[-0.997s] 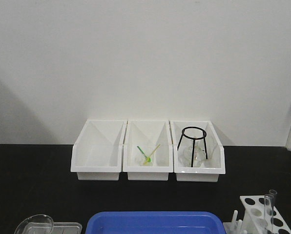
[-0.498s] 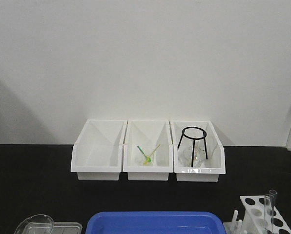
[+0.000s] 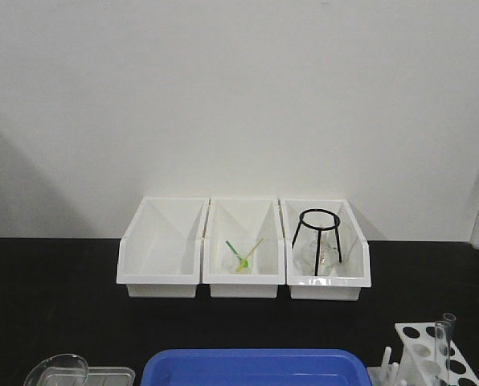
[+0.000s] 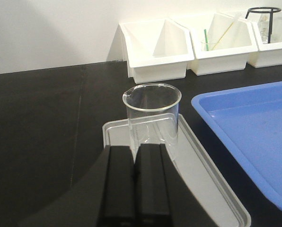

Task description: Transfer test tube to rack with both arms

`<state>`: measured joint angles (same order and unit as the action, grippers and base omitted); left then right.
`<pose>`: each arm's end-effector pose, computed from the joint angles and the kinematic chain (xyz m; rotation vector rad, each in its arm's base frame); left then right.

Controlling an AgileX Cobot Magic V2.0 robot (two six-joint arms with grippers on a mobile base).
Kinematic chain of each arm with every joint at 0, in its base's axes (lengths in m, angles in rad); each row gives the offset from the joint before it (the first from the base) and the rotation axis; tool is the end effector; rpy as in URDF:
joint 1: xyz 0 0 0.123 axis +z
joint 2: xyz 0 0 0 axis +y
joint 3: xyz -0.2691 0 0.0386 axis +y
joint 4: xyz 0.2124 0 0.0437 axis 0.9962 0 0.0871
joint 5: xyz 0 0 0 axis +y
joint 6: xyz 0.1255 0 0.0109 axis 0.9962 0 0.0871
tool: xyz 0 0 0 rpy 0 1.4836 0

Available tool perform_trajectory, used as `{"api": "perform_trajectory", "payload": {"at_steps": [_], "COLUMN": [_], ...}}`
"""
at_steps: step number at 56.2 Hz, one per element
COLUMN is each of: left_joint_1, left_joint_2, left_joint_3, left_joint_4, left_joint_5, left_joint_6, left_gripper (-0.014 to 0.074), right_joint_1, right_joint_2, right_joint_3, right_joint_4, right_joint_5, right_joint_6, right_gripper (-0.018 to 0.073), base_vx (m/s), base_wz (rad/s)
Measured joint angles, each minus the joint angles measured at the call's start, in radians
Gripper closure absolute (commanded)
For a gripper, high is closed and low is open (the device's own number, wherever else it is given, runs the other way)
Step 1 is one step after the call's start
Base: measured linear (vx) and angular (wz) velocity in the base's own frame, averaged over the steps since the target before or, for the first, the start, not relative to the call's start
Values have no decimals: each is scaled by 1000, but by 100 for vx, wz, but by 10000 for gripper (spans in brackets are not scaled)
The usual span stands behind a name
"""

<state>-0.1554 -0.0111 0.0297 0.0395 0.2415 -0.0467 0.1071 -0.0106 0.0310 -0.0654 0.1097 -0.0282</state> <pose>0.0671 -0.0093 0.1766 0.1213 1.7406 -0.1117 0.0693 0.0065 0.1927 -0.1558 1.6059 0.0050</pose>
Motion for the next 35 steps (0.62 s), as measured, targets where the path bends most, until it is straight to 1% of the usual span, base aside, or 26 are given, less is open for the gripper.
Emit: {"api": "perform_trajectory", "payload": {"at_steps": [35], "left_joint_1": [0], "left_joint_2": [0], "left_joint_3": [0], "left_joint_4": [0], "left_joint_5": [0], "left_joint_6": [0], "left_gripper": [594], "right_joint_1": [0], "right_joint_2": [0], "right_joint_3": [0], "right_joint_4": [0], "right_joint_5": [0], "right_joint_6": [0], "right_gripper": [571], "base_vx": [0], "base_wz": [0]}}
